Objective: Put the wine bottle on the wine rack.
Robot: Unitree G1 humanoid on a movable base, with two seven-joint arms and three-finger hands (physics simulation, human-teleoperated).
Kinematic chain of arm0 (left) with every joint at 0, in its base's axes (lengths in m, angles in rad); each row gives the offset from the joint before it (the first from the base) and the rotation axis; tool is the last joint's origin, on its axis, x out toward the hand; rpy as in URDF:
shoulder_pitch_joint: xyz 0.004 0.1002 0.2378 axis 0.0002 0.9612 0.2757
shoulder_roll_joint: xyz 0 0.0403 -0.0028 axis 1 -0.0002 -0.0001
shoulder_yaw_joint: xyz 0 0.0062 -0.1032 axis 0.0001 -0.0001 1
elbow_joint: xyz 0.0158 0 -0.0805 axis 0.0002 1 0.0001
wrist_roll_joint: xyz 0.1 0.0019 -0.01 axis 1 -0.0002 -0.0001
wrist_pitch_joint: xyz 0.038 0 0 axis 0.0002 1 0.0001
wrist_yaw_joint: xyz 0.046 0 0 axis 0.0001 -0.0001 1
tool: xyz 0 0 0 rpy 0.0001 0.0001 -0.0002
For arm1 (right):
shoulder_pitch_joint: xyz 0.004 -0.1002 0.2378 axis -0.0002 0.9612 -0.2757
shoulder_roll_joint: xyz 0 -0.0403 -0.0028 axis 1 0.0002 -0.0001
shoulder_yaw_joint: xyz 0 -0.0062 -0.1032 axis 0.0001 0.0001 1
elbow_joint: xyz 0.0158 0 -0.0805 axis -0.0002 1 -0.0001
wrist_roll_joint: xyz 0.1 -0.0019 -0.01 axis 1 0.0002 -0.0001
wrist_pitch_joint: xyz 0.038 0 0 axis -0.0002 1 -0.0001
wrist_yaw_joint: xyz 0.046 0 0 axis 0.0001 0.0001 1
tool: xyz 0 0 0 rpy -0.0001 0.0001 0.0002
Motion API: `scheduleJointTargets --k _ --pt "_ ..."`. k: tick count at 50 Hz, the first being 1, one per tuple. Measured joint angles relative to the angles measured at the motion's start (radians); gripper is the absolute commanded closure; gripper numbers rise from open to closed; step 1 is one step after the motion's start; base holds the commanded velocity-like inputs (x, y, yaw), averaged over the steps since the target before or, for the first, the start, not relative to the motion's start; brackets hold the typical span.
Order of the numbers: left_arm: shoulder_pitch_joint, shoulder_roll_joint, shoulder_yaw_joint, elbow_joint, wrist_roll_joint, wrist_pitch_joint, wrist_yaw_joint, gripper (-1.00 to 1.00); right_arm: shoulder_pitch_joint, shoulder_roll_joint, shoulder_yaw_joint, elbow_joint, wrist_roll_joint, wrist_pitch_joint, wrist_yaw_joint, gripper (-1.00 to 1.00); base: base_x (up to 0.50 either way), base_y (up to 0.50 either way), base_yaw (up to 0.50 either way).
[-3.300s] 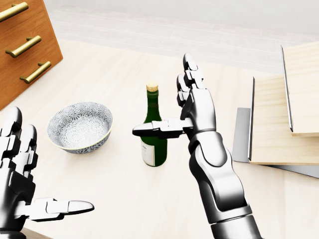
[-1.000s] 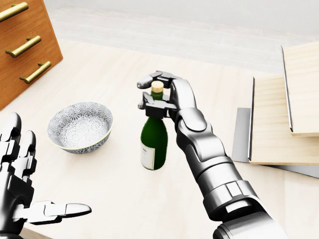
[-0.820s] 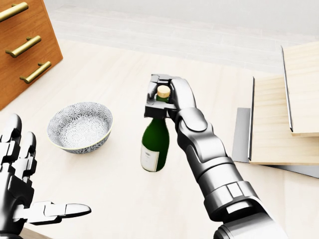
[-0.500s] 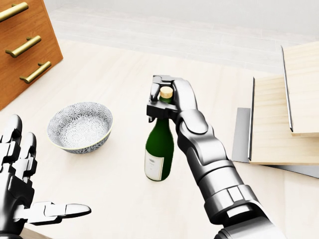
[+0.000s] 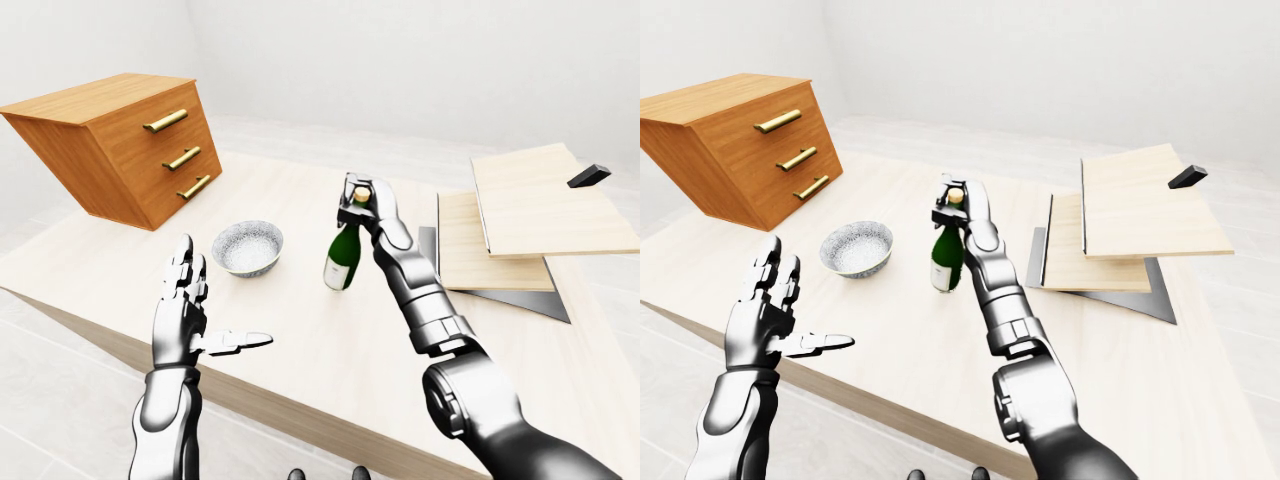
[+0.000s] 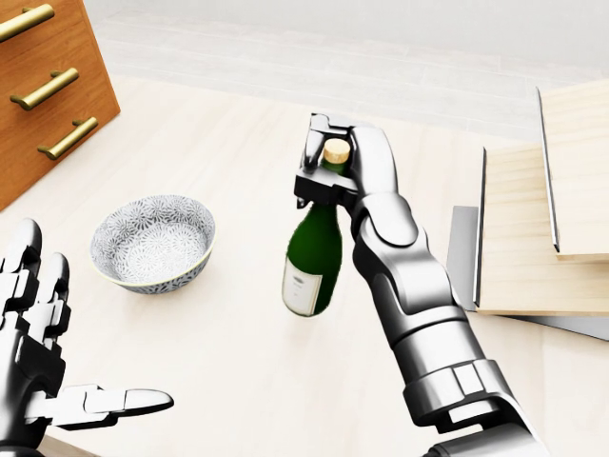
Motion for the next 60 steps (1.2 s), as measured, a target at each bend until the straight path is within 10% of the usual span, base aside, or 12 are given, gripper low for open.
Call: scheduleJointTargets --k 35,60 --pt "-0.005 -0.001 -0.002 0.031 -0.005 0.000 0.004 -1.00 0.024 -0.074 -0.042 -0.350 0.127 0.000 -0.072 1.00 0.00 0.00 0.00" --pt "-0.052 0.013 -0.013 0.117 0.005 0.000 0.030 -1.00 -0.145 -0.355 -0.164 -0.265 0.353 0.000 0.091 1.00 0.00 0.00 0.00"
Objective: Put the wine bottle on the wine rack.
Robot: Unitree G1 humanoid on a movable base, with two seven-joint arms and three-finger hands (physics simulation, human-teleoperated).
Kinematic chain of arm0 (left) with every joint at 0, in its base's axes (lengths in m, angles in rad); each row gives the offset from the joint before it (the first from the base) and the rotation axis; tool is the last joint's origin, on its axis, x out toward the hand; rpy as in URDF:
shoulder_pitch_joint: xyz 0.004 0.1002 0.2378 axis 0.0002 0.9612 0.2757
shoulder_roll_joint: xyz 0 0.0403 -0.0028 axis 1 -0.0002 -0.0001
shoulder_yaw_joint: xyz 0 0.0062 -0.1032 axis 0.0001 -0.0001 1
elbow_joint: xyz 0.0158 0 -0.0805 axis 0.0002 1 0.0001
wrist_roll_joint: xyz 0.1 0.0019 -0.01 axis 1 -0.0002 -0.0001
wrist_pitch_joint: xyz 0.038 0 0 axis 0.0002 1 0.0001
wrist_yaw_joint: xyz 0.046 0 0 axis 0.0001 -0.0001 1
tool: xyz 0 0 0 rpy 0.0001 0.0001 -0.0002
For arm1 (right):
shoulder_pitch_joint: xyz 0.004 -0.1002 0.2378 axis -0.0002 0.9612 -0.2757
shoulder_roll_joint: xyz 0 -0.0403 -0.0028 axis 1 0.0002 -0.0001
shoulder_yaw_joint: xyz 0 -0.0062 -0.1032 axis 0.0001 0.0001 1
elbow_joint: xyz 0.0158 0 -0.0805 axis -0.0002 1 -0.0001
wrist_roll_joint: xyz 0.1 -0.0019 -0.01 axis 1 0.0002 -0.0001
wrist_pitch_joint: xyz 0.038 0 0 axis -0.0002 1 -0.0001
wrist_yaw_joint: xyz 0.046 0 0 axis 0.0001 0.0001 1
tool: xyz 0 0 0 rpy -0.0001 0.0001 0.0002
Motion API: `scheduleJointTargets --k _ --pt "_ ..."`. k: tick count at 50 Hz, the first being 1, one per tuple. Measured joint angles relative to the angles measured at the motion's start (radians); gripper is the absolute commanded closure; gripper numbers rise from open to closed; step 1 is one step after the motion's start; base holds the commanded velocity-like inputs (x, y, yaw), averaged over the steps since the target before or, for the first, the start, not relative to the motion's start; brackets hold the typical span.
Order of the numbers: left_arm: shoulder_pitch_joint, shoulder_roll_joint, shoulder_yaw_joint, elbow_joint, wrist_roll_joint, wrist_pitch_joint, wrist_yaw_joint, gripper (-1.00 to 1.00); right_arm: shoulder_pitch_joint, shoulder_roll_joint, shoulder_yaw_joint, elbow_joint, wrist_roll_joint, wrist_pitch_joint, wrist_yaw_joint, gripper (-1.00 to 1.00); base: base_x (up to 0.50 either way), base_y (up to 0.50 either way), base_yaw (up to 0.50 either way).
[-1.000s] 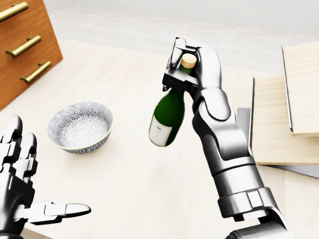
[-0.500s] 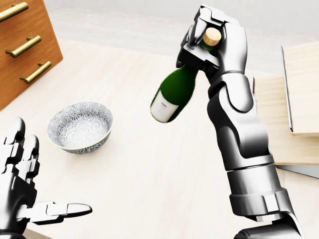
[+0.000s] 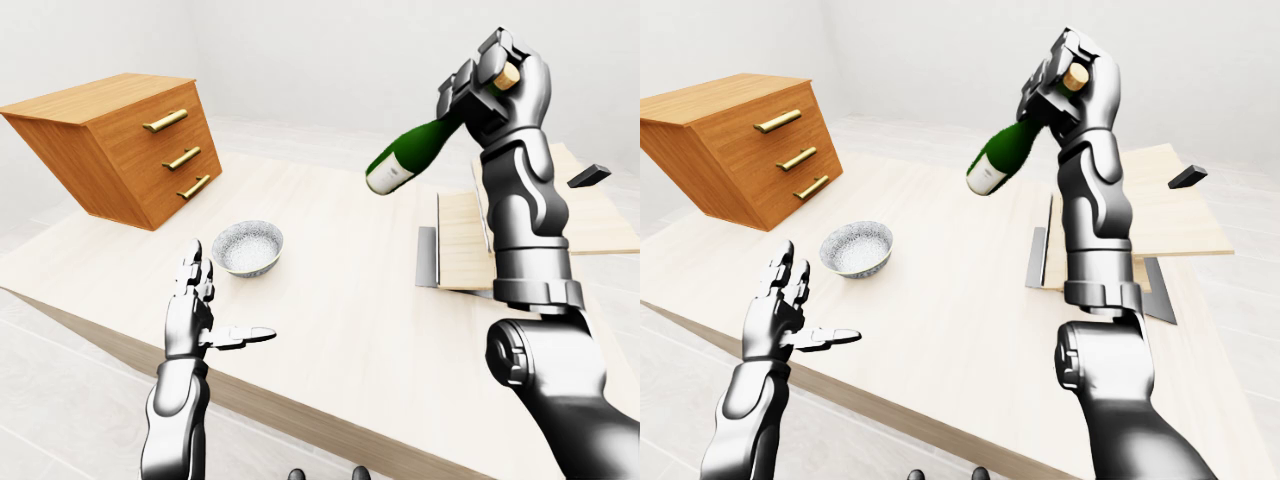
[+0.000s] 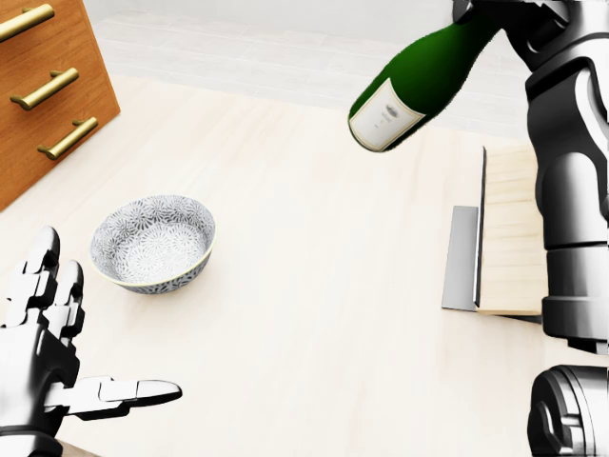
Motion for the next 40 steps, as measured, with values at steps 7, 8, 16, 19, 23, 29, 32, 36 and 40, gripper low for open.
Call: scheduleJointTargets --k 7,8,16,19,23,29,32,36,40 --pt "0.004 0.003 0.004 0.014 0.001 -0.011 0.005 -1.00 -0.071 -0.068 -0.007 0.138 0.017 0.000 0.059 1.00 0.00 0.00 0.00" --pt "0.005 0.003 0.004 0.016 0.002 -0.013 0.005 -1.00 -0.081 -0.076 -0.008 0.162 0.018 0.000 0.068 1.00 0.00 0.00 0.00" --pt "0.017 0.002 0.006 0.029 0.003 -0.035 0.006 -1.00 -0.155 -0.137 -0.012 0.352 0.008 0.000 0.131 1.00 0.00 0.00 0.00" --pt "0.022 0.001 0.007 0.032 0.003 -0.043 0.006 -1.00 -0.179 -0.158 -0.014 0.415 0.002 0.000 0.150 1.00 0.00 0.00 0.00" --pt "0.026 0.001 0.010 0.036 0.002 -0.050 0.006 -1.00 -0.205 -0.185 -0.019 0.484 -0.003 0.000 0.173 1.00 0.00 0.00 0.00" --pt "0.029 0.000 0.013 0.042 0.000 -0.059 0.006 -1.00 -0.241 -0.227 -0.041 0.561 0.006 0.000 0.196 1.00 0.00 0.00 0.00" --pt "0.031 0.000 0.014 0.043 0.000 -0.062 0.006 -1.00 -0.257 -0.250 -0.054 0.588 0.017 0.000 0.201 1.00 0.00 0.00 0.00" --pt "0.031 0.000 0.015 0.045 0.000 -0.065 0.006 -1.00 -0.269 -0.278 -0.067 0.613 0.033 0.000 0.205 1.00 0.00 0.00 0.00" --pt "0.030 0.000 0.016 0.048 0.000 -0.066 0.007 -1.00 -0.271 -0.302 -0.078 0.632 0.050 0.000 0.207 1.00 0.00 0.00 0.00"
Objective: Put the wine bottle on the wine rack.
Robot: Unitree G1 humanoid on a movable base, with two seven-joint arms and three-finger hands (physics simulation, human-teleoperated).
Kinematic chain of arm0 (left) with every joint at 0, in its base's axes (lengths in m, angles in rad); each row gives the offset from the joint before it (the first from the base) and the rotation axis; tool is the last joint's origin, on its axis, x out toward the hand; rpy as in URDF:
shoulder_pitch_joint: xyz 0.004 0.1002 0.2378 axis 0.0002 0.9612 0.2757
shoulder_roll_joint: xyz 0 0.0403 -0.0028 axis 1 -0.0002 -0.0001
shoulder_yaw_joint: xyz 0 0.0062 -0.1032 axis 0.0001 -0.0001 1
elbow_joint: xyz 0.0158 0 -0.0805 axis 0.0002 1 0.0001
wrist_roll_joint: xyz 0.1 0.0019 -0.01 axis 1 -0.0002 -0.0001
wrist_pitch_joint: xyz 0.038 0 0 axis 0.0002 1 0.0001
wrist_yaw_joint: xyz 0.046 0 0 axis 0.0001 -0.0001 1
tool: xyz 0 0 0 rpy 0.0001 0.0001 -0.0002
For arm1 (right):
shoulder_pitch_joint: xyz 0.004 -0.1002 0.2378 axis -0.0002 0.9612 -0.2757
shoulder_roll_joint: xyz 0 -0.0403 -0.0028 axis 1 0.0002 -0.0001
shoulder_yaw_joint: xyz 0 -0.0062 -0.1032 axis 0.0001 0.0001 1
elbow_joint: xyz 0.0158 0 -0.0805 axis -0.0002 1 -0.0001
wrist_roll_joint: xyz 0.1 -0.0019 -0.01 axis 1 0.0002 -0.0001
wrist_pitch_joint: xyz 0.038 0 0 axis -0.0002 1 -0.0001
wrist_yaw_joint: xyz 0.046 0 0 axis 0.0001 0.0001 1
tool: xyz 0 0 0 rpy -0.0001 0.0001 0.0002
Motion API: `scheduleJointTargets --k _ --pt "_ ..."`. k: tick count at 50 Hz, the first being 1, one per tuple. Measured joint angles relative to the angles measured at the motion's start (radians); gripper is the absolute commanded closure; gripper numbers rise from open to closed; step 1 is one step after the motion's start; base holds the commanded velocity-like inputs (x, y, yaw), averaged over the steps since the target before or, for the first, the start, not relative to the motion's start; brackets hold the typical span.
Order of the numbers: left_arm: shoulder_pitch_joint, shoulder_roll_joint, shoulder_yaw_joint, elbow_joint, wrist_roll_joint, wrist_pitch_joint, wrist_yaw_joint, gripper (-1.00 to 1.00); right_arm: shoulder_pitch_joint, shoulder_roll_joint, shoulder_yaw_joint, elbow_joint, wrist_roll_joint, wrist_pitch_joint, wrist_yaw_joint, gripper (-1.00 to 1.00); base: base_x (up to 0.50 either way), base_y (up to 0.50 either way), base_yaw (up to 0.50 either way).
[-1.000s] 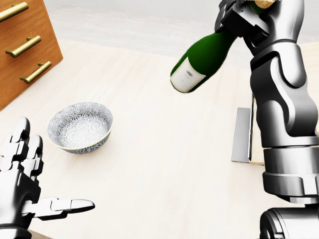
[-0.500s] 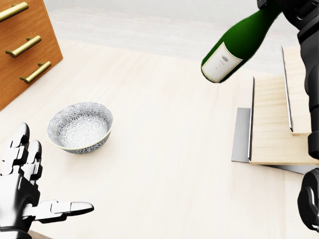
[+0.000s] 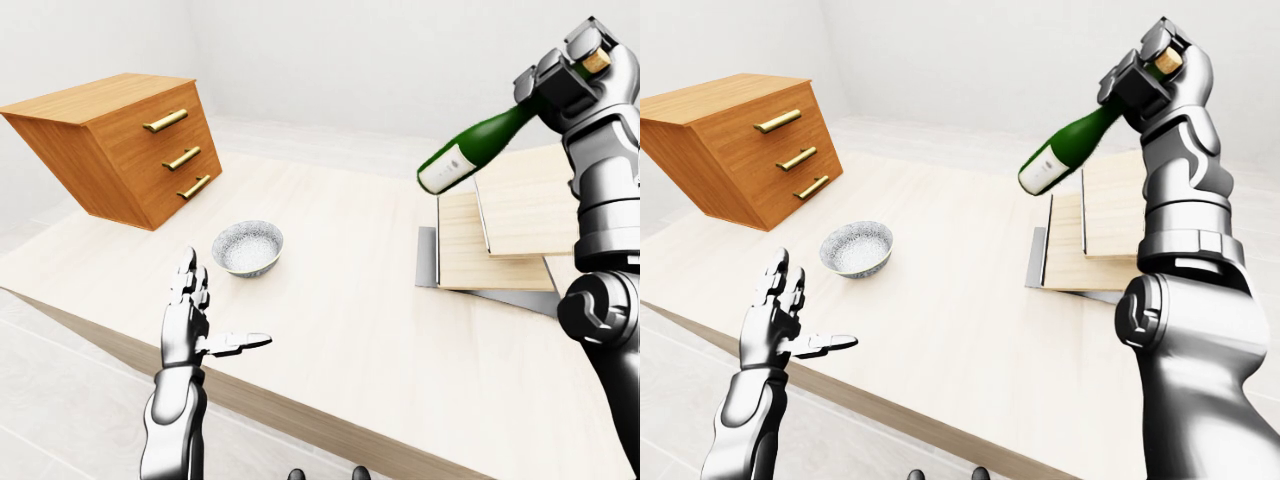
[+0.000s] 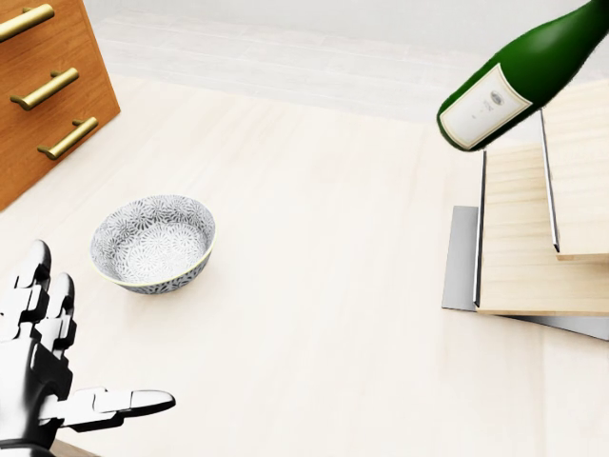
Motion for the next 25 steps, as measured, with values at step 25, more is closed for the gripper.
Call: scheduleJointTargets --k 25 --pt "-0.029 0.008 0.001 0.018 0.000 0.014 0.007 -1.00 0.033 -0.101 -0.030 0.067 0.103 0.000 -0.003 1.00 0.00 0.00 0.00"
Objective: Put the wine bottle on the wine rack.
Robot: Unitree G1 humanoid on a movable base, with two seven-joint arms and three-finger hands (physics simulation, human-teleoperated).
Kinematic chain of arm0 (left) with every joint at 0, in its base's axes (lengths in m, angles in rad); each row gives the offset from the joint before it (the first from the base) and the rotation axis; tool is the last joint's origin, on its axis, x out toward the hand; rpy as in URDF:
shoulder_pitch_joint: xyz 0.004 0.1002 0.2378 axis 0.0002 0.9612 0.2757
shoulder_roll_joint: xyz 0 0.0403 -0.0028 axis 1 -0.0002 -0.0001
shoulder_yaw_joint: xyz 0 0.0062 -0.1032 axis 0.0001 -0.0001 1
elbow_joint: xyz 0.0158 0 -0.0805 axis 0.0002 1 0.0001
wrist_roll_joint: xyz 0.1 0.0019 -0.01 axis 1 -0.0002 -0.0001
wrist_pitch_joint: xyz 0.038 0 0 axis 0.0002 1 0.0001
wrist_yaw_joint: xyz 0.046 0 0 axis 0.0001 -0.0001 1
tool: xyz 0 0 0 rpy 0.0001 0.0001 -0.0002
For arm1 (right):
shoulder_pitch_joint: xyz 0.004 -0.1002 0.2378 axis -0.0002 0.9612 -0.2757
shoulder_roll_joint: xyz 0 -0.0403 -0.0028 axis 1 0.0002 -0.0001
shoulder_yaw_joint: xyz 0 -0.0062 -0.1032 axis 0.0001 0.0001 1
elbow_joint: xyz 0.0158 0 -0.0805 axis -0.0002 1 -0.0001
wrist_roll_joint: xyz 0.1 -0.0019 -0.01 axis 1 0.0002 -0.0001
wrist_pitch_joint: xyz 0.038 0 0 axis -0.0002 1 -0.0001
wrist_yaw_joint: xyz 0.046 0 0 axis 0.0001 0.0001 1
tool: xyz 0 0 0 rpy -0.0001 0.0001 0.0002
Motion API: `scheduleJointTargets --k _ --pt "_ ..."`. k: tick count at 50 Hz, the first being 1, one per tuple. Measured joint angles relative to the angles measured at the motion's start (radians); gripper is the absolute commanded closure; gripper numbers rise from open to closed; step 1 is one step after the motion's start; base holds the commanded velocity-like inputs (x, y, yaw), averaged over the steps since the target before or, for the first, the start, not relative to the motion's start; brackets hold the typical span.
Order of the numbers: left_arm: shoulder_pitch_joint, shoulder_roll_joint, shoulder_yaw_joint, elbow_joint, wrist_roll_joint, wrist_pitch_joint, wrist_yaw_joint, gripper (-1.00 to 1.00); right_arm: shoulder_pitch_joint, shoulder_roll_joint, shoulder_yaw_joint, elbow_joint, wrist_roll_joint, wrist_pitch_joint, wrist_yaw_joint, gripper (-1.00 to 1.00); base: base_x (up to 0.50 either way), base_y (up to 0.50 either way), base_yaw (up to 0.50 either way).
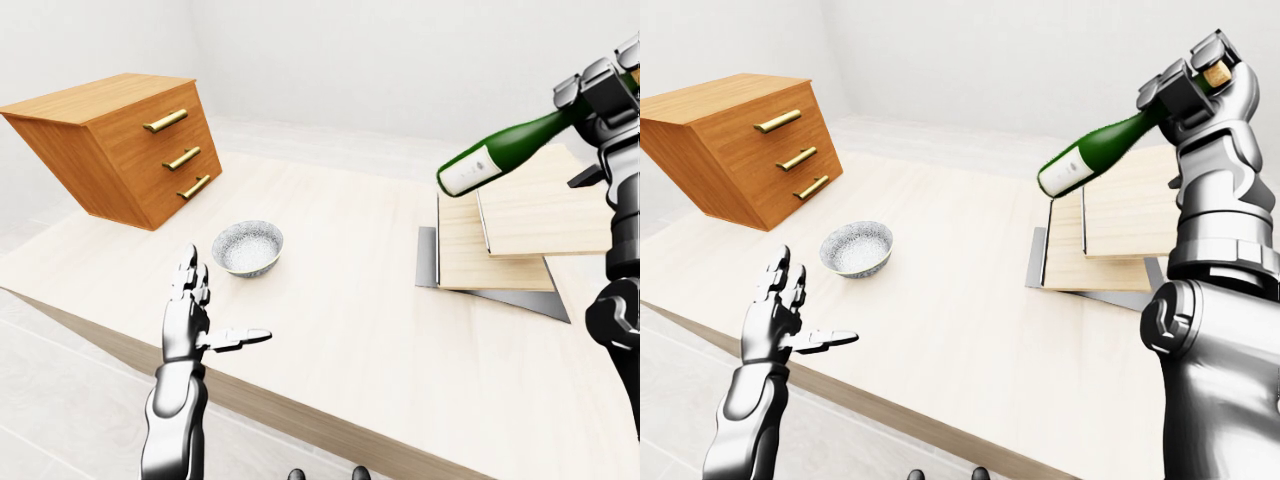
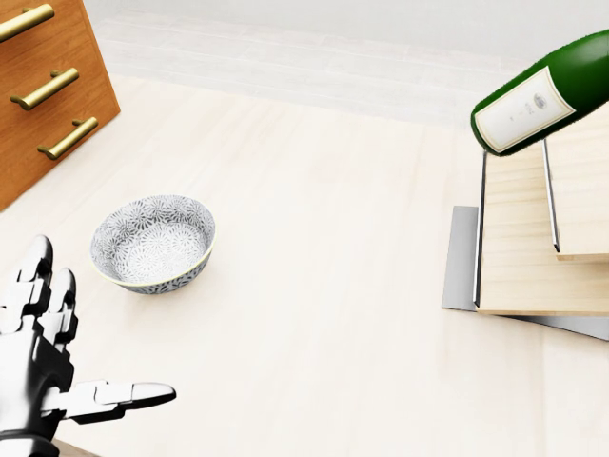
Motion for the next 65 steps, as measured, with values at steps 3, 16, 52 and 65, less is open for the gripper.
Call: scheduleJointTargets --k 3,16,52,65 --pt "-0.003 0.001 -0.001 0.003 0.001 0.000 0.001 -1.00 0.000 -0.010 -0.009 0.007 0.018 0.000 -0.003 1.00 0.00 0.00 0.00" --pt "-0.003 0.003 -0.004 0.003 0.004 0.001 0.002 -1.00 -0.004 -0.048 -0.026 0.027 0.094 0.000 -0.023 1.00 0.00 0.00 0.00" --pt "0.006 0.002 -0.006 0.020 0.008 -0.020 0.003 -1.00 -0.027 -0.139 -0.009 0.053 0.133 0.000 -0.040 1.00 0.00 0.00 0.00" --pt "0.018 -0.001 -0.006 0.015 0.009 -0.030 -0.001 -1.00 -0.002 -0.166 -0.012 0.058 0.130 0.000 -0.025 1.00 0.00 0.00 0.00"
